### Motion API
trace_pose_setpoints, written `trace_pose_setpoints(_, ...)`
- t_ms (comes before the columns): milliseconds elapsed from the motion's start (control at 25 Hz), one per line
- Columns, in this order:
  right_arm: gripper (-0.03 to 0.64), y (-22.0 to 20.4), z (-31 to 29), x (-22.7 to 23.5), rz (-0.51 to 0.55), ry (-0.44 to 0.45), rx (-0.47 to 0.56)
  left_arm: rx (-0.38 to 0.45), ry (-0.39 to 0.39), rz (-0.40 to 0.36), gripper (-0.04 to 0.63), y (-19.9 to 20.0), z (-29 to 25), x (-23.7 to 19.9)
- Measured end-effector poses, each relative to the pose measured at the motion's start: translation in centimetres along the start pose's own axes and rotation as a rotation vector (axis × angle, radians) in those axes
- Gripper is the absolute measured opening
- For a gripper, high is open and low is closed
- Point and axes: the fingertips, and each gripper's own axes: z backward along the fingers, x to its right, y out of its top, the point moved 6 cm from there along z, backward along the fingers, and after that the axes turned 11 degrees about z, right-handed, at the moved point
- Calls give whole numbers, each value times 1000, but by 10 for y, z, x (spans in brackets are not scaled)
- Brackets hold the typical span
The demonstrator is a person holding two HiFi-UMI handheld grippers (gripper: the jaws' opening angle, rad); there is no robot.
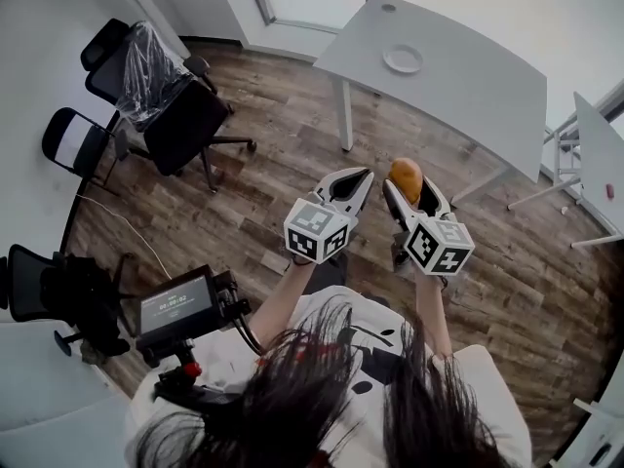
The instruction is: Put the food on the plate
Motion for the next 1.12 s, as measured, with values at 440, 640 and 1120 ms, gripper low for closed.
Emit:
trace_pose_setpoints(440,353,32,-100,8,-23,-52,5,-12,-52,-7,6,59,-50,-91)
trace_pose_setpoints(640,353,40,-133,15,-29,-84,6,-26,-92,-14,6,73,-70,-118)
trace_pose_setpoints(1120,353,42,-162,31,-51,-145,-30,-63,-131,39,6,76,-103,-152)
